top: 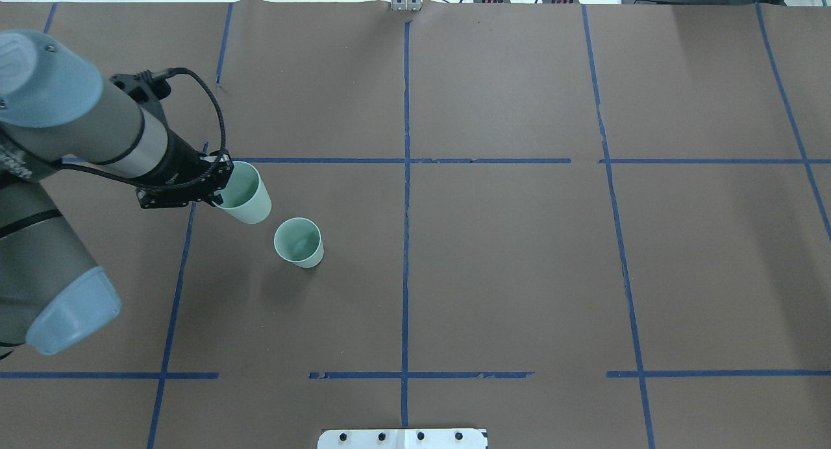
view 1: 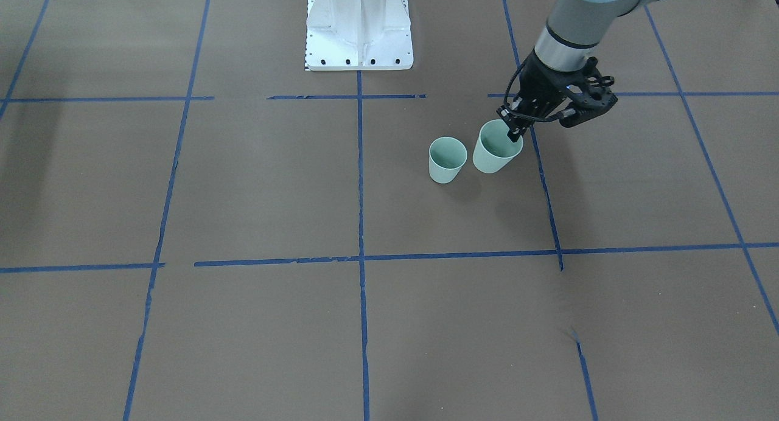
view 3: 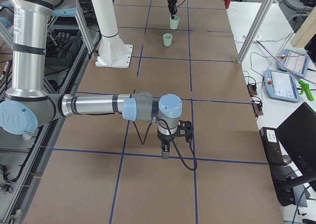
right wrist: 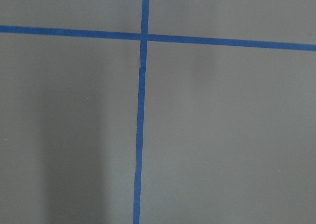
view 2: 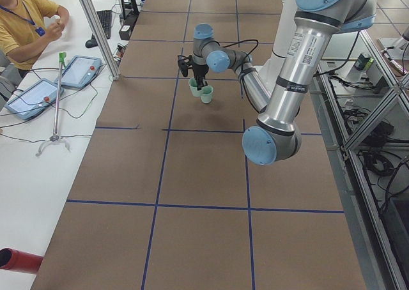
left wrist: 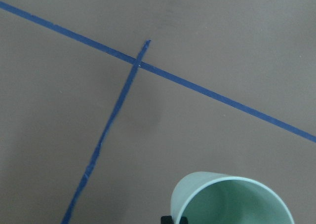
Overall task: Stack cups
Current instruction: 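Carry the held cup with the left gripper over the other green cup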
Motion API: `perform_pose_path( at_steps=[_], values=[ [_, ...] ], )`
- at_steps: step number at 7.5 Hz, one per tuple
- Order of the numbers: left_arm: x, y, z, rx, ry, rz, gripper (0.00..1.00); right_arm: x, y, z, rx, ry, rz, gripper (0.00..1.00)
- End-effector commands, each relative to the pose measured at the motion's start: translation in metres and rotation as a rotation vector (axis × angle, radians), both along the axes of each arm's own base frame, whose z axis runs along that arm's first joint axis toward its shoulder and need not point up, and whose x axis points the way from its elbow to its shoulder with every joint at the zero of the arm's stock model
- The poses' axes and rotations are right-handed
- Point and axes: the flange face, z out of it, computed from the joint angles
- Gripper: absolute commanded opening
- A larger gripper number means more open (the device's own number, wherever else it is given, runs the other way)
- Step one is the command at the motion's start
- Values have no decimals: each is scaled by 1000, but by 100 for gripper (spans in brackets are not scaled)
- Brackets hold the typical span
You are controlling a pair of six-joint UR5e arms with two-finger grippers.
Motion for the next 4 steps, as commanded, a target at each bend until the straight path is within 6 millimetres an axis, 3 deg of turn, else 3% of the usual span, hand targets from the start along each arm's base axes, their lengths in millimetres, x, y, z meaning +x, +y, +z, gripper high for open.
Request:
perform_pose_path(
  at_steps=[1,4],
  values=[
    [35,20,-19,-52,-16,2,0,0,0,0,0,0,0,100],
    [56,19,-31,-51,-15,0,0,0,0,0,0,0,0,100]
  ],
)
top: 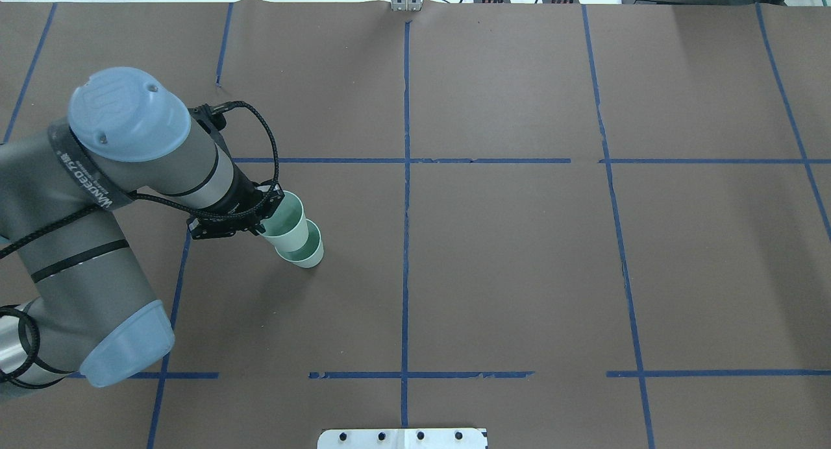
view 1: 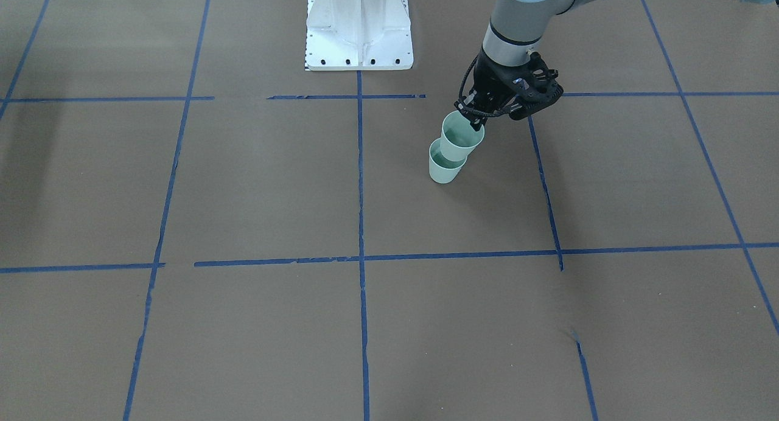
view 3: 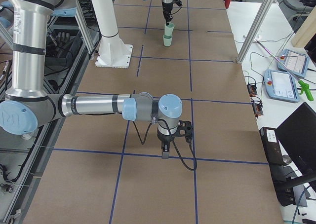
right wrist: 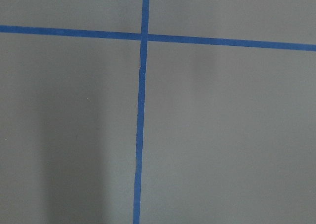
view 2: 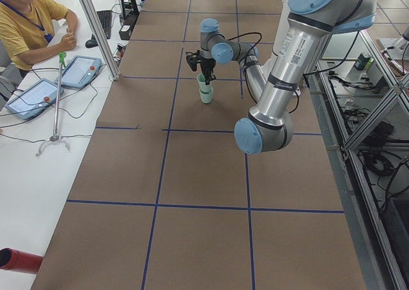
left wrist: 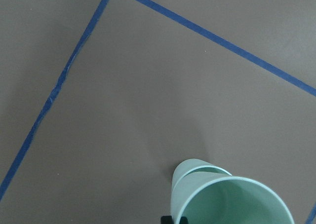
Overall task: Stack cups
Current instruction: 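Carry the held cup with the left gripper over the other green cup, then lower the cup into the other cup and open the left gripper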
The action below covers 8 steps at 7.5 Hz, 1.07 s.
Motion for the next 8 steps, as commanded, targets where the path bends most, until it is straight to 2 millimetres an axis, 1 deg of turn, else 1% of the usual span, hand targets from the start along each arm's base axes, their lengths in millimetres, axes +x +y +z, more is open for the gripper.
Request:
perform_pose_path(
  at_steps=[1,2,3,4,6,8],
  values=[
    [7,-2,-5,-10,2,-12,0,0,0,0,0,0,-1,100],
    [8,-1,-4,-11,1,-10,8,0,0,0,0,0,-1,100],
    [12,-3,0,-18,-10,-11,46,0,0,0,0,0,-1,100],
    [13,-3,4,-22,-17,-10,66,0,0,0,0,0,-1,100],
    [13,-5,8,-5,-26,-14,99,0,0,0,0,0,-1,100],
    [2,-5,4,7,-6,-15,100,0,0,0,0,0,0,100]
  ],
)
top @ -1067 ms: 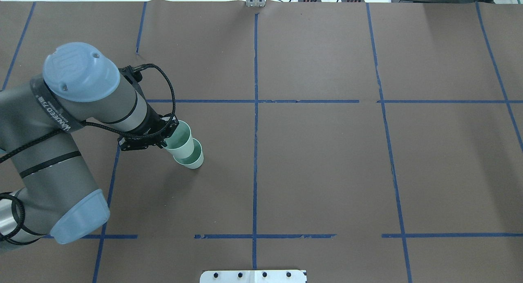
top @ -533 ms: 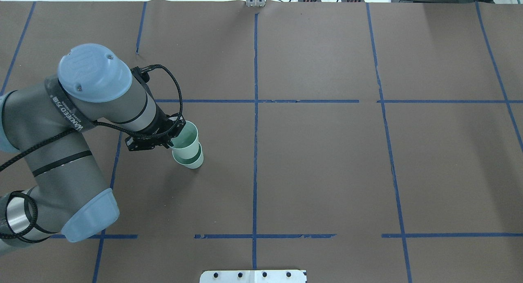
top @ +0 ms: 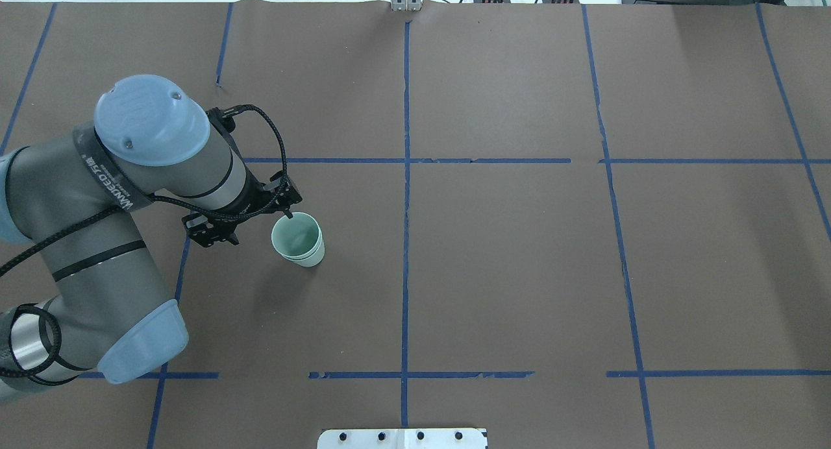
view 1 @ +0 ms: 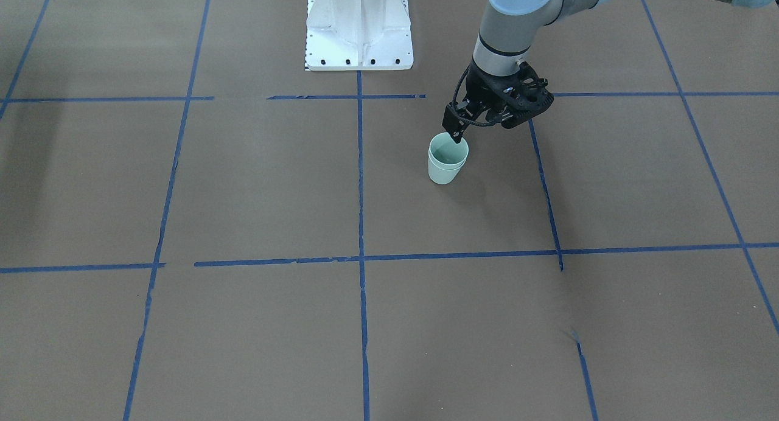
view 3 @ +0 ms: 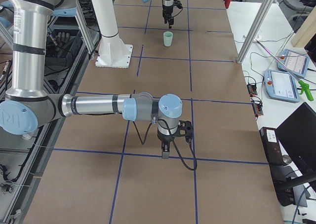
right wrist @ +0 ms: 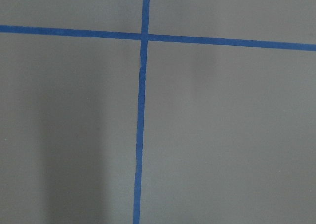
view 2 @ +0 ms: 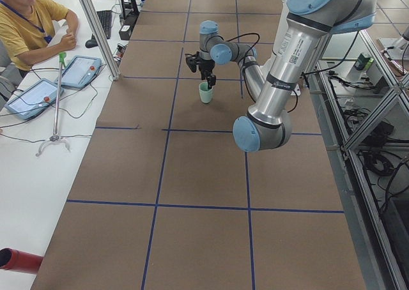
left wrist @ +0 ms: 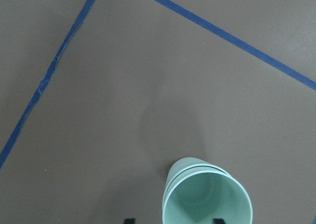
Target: Stack cups
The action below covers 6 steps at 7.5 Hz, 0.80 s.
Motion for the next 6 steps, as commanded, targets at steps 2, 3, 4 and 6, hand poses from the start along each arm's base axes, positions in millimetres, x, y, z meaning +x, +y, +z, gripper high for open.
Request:
perform_pose_path(
  at_steps=[2,3,4,6],
  values=[
    [-59,-30,28,126,22,116,100,0,0,0,0,0,-1,100],
    [-106,-53,56,206,1,189,100,0,0,0,0,0,-1,100],
    [-154,-68,93,271,-27,265,100,0,0,0,0,0,-1,100],
    [-261,-74,178,391,-89,414,100,0,0,0,0,0,-1,100]
  ],
)
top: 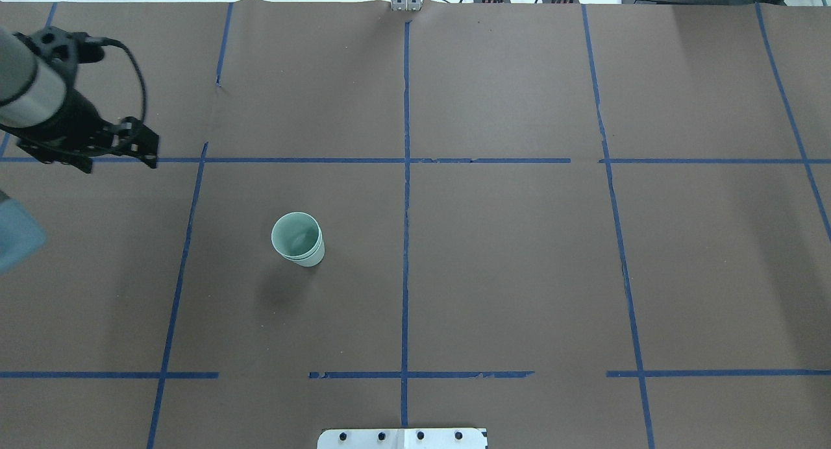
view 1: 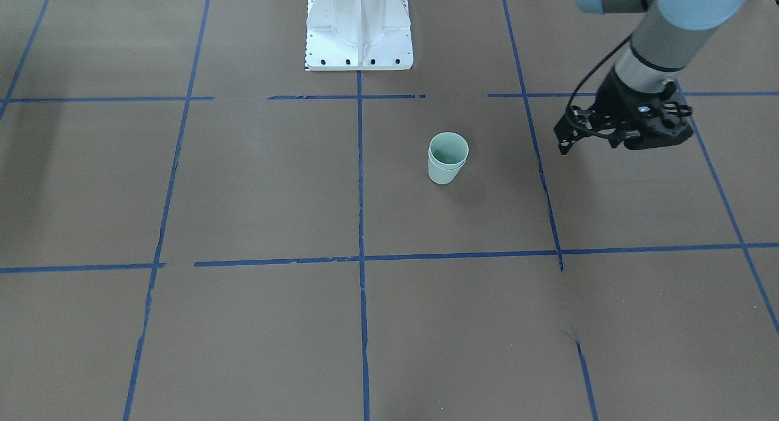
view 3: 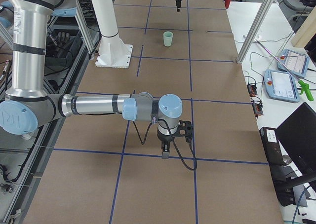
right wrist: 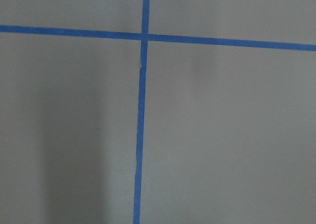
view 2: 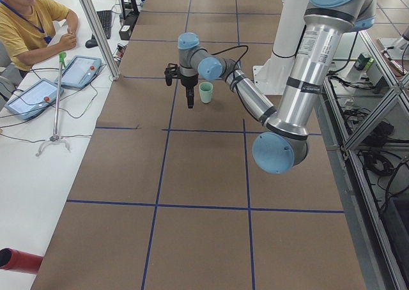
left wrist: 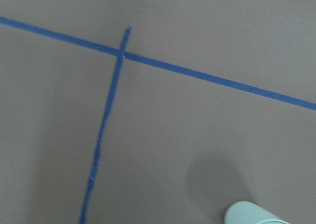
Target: Stack cups
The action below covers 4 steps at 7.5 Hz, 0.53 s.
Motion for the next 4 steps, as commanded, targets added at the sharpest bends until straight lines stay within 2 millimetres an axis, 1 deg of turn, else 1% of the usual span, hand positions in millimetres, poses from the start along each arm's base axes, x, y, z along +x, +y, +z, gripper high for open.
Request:
perform_pose_path(
  at_steps=[1,2,3,4],
  values=[
    [-132,7,102,142,-76,161,100,1,0,0,0,0,2,100],
    [-185,19,147,192,-112,231,100,0,0,0,0,0,0,100],
    [-240,26,196,218,-135,278,100,1,0,0,0,0,2,100],
    [-283,31,238,202,-142,280,100,0,0,0,0,0,0,100]
  ],
)
